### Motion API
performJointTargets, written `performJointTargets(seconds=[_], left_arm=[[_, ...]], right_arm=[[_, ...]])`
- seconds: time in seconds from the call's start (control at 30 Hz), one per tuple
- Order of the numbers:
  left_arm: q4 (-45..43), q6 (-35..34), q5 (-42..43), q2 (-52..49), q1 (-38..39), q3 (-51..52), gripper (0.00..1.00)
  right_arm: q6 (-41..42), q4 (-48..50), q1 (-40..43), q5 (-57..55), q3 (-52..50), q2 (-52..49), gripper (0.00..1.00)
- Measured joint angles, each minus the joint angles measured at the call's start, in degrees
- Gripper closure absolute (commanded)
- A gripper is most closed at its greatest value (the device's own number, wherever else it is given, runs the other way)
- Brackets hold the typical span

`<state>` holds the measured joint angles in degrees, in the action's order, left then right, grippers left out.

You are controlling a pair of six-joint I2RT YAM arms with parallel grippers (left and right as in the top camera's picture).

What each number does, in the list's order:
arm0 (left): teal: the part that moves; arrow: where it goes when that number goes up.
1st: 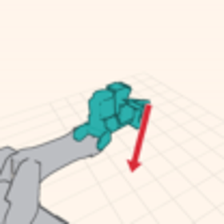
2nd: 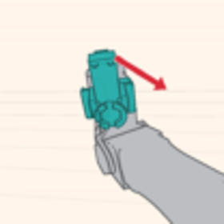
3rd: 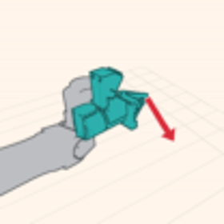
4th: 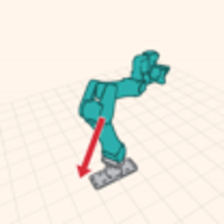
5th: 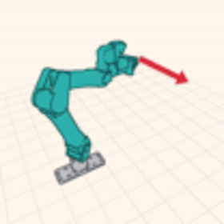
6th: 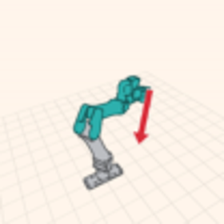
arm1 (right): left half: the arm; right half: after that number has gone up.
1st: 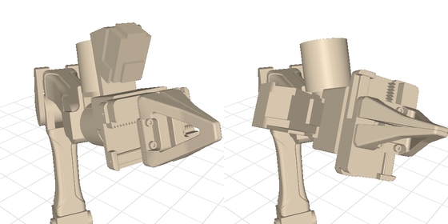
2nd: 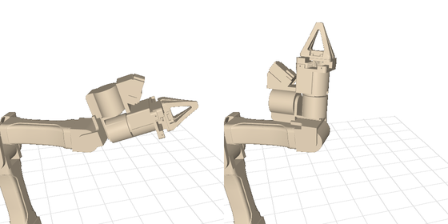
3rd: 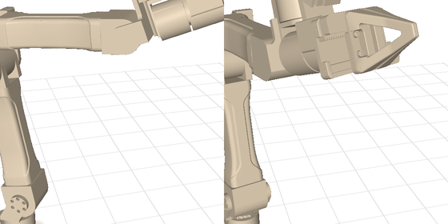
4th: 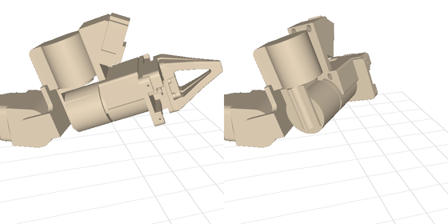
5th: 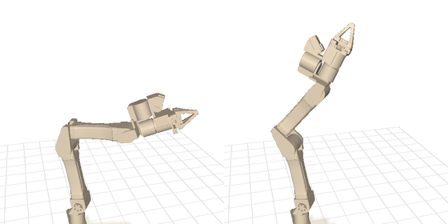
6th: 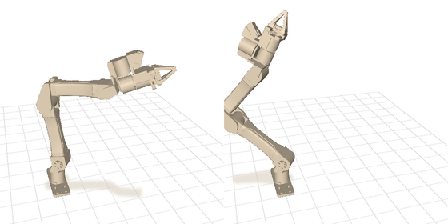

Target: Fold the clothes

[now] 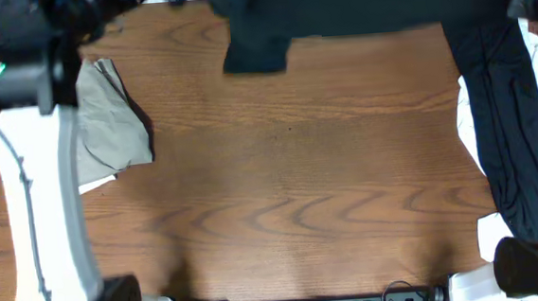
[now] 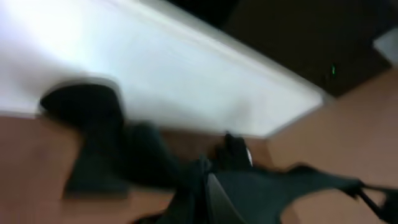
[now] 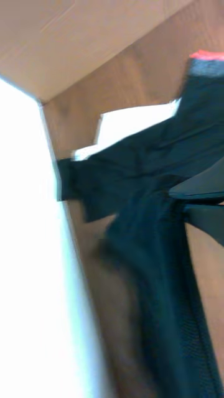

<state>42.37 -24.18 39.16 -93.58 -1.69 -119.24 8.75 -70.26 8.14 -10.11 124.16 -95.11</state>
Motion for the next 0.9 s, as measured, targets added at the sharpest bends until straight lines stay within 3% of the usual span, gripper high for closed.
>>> performJointTargets(seconds=[0.2, 0.3, 0.63, 0.9], left_arm=[[24.92, 7.21, 0.57, 2.16, 2.25, 0.37, 0.94], [31.91, 10.14, -2.21, -0.02, 4.31, 5.01, 0.94], [36.3, 13.57, -8.02, -2.54, 8.55, 32.37, 0.94], [38.18, 14.91, -8.33, -2.54, 8.55, 43.69, 0.94]], right_arm=[[0.11, -14.47, 0.0, 0.04, -4.48, -0.33, 0.99], [0.79, -17.44, 0.0, 0.07, -10.21, -1.18, 0.99], [2.01, -13.64, 0.0, 0.68, -35.36, -1.75, 0.99], [3.06, -11.02, 0.02, 0.7, -46.66, -1.81, 0.99]])
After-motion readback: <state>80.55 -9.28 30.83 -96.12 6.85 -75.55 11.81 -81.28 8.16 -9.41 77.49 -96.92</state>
